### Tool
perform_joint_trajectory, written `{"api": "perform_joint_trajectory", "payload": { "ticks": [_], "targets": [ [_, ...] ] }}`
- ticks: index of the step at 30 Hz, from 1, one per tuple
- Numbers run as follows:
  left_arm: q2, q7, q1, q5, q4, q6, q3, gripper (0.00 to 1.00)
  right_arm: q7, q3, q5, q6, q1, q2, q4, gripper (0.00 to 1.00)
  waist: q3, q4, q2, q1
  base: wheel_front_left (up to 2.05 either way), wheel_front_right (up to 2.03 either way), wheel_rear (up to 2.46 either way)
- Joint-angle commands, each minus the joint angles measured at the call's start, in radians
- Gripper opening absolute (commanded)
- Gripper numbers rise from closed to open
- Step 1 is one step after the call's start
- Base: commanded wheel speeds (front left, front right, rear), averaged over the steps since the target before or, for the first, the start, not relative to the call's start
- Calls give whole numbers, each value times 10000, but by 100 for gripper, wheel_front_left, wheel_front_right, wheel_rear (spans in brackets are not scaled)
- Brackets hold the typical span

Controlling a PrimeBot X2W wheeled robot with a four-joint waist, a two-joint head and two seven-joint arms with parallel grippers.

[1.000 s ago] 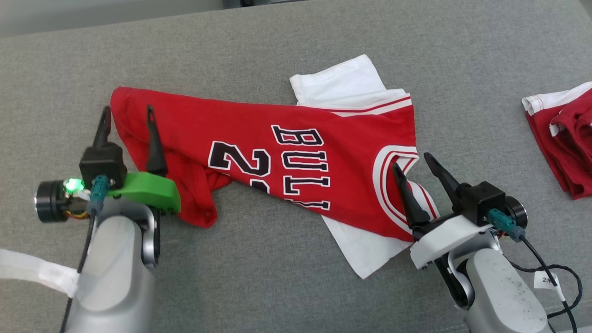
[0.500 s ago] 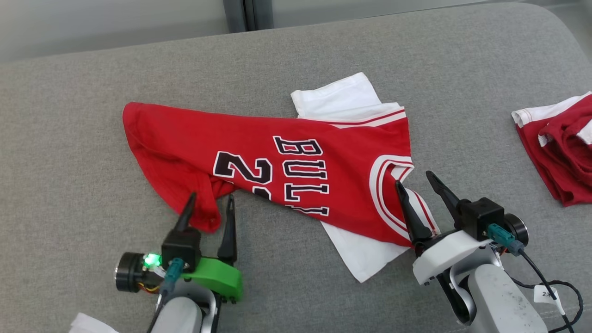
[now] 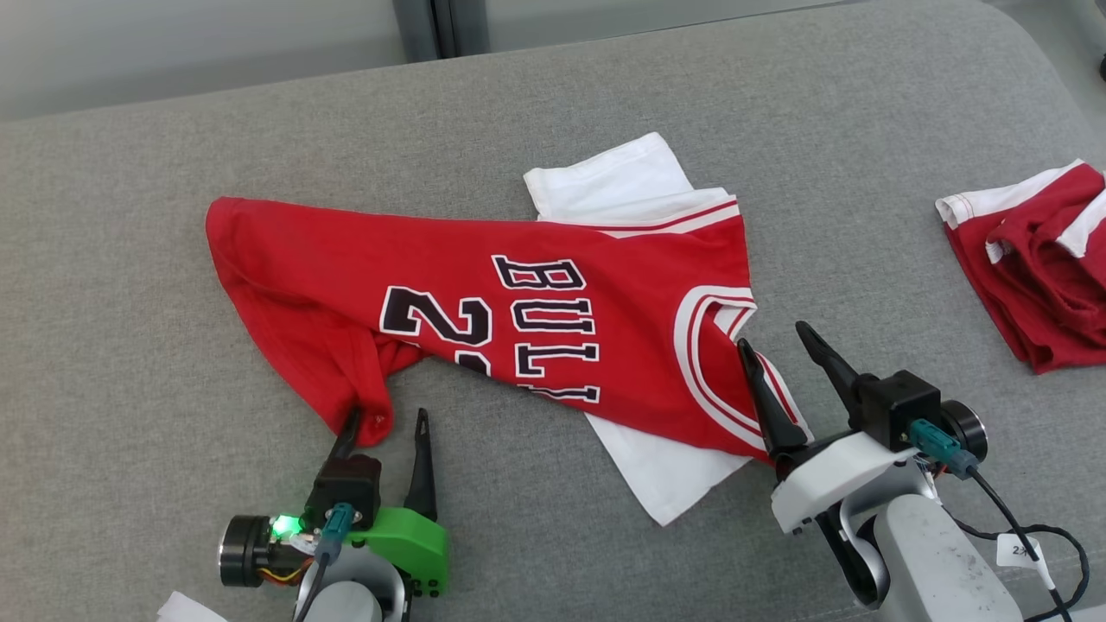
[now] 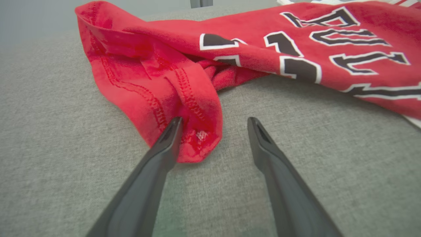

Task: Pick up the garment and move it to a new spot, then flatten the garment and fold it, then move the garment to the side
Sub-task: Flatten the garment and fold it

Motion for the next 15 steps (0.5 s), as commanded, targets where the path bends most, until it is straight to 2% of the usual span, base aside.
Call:
{"api": "perform_joint_trajectory", "payload": {
  "ticks": [1, 2, 3, 4, 10, 15],
  "targets": [
    [46, 1, -203, -11, 164, 105, 111, 100, -15, -20, -63, -16, 41, -27, -24, 100, 64, -45, 0, 0, 0, 0, 0],
    [44, 1, -246, -33, 240, 102, 145, 95, -15, -23, -71, -16, 33, -27, -27, 100, 81, -55, 0, 0, 0, 0, 0],
    [44, 1, -295, -95, 280, 87, 198, 36, -15, -24, -77, -16, 20, -27, -32, 100, 98, -66, 0, 0, 0, 0, 0],
    [44, 1, -322, -124, 300, 39, 218, 0, -15, -25, -75, -16, 11, -26, -36, 100, 107, -71, 0, 0, 0, 0, 0],
    [43, 0, -390, -450, -260, -276, 237, 0, -15, -218, -107, -16, 151, -36, 36, 100, -52, 213, 0, 0, 0, 0, 0],
    [45, 0, -259, -805, -1578, -486, 127, 0, -17, -378, -111, -16, 320, -53, 154, 100, -428, 856, 0, 0, 0, 0, 0]
  ]
}}
